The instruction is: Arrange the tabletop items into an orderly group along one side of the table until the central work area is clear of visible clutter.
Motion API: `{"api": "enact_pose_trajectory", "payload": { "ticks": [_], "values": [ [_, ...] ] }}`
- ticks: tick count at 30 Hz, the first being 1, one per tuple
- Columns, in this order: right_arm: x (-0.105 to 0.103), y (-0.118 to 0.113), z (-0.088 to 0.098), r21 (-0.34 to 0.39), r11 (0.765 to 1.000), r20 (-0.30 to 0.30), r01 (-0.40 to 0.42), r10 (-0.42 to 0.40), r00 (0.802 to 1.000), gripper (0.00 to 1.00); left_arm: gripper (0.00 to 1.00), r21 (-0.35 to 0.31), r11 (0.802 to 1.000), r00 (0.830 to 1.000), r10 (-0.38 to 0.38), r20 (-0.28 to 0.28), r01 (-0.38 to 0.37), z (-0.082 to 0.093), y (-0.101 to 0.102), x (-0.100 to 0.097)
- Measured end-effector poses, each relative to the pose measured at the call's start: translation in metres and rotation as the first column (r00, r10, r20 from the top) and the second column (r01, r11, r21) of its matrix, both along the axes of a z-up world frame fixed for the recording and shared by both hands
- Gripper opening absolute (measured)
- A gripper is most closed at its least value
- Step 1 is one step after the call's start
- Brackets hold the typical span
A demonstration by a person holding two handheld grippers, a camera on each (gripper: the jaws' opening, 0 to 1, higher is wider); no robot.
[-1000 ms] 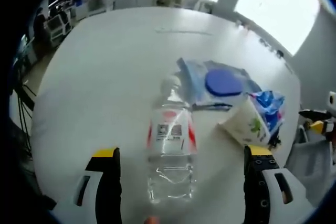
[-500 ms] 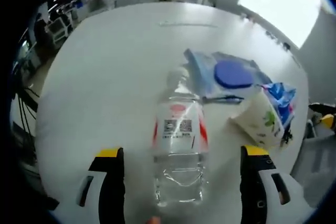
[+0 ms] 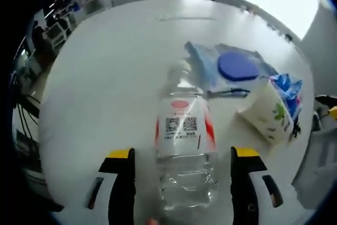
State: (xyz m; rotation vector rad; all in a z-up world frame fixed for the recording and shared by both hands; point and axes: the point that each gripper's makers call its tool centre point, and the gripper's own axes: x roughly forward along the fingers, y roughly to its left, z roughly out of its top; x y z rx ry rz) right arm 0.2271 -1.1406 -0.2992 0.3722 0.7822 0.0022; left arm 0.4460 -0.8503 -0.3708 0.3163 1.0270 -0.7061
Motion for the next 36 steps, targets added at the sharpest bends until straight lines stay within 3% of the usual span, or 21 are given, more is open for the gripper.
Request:
{"api": "enact_pose_trajectory", "payload": {
  "ticks": [4,14,19,25,28,33,36],
  "values": [
    [0.0,0.0,0.0,0.0,1.0,-0.001,0.0,0.0,1.0,0.79,0.42,0.005,0.999,0.999,-0.043,0.017,0.043,0.002,-0.002,0.002],
    [0.0,-0.001,0.0,-0.003,1.0,0.001,0.004,-0.004,1.0,0.79,0.37,-0.01,1.0,1.0,-0.02,-0.012,0.019,0.004,-0.001,0.0],
    [0.001,-0.001,0.001,-0.005,1.0,0.006,0.006,-0.006,1.0,0.79,0.36,-0.063,0.998,0.998,0.016,-0.059,-0.02,0.005,-0.004,-0.003],
    [0.001,-0.001,0.001,-0.005,1.0,0.008,0.006,-0.006,1.0,0.78,0.35,-0.085,0.996,0.997,0.029,-0.075,-0.036,0.007,-0.006,-0.01],
    [0.001,-0.001,0.002,-0.007,1.0,0.007,0.005,-0.005,1.0,0.78,0.35,-0.16,0.981,0.988,0.087,-0.128,-0.107,0.012,-0.011,-0.013],
    [0.001,0.0,0.003,-0.002,1.0,0.015,0.006,-0.006,1.0,0.78,0.34,-0.162,0.982,0.991,0.084,-0.104,-0.101,0.02,-0.011,-0.013],
    [0.002,-0.001,0.004,0.0,1.0,0.02,0.01,-0.01,1.0,0.78,0.34,-0.222,0.965,0.987,0.12,-0.107,-0.141,0.032,-0.014,-0.009]
  ]
}}
